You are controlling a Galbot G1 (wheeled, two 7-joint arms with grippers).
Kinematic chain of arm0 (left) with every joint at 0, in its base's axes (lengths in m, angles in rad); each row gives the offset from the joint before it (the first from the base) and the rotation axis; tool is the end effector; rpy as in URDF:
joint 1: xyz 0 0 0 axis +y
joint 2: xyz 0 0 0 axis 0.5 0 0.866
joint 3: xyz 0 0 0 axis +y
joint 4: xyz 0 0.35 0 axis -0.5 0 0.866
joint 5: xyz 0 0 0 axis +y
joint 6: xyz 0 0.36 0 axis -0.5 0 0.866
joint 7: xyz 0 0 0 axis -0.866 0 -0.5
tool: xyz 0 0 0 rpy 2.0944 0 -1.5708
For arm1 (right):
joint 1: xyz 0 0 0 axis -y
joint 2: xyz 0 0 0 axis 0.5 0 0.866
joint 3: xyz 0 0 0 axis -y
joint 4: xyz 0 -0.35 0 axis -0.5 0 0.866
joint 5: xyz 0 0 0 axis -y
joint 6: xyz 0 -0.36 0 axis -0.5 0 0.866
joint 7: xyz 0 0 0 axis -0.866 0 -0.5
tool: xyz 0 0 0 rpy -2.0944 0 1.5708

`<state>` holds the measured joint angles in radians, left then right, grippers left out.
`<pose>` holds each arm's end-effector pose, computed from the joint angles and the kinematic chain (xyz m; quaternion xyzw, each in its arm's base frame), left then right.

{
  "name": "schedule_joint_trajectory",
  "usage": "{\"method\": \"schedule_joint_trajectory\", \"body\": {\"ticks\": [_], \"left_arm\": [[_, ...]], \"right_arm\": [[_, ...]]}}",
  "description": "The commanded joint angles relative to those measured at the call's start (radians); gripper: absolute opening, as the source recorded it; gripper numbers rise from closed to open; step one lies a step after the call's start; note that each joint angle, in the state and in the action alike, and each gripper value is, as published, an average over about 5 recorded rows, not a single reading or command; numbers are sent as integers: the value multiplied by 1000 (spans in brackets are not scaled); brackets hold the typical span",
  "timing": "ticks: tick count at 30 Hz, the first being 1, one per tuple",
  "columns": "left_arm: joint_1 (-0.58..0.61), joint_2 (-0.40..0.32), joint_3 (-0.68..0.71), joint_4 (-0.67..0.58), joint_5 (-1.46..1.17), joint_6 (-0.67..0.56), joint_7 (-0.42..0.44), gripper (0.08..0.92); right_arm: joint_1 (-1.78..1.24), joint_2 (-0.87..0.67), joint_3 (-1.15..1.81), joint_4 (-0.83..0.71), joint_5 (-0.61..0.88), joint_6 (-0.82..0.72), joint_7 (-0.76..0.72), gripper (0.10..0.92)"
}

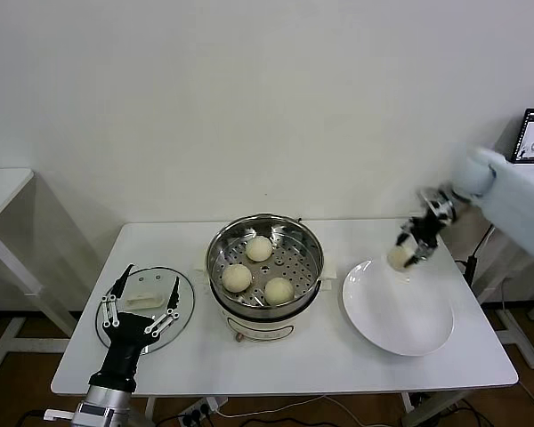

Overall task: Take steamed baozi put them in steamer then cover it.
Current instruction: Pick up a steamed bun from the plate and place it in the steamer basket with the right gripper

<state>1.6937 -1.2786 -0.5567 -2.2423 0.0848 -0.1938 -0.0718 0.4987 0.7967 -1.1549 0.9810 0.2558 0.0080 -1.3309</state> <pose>0.1538 0.0452 -0.2639 0.0562 0.9792 0.1547 0.1186 0.6004 -0.1720 -0.0471 0.5649 -0.5296 0.5121 0.3717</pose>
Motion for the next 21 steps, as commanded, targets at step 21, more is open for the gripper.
{"method": "schedule_joint_trajectory", "body": {"ticks": [21], "left_arm": [[-14, -2, -1, 11, -4, -3, -5, 823]], "right_arm": [[140, 447, -269, 92, 207, -128, 88, 620]]}}
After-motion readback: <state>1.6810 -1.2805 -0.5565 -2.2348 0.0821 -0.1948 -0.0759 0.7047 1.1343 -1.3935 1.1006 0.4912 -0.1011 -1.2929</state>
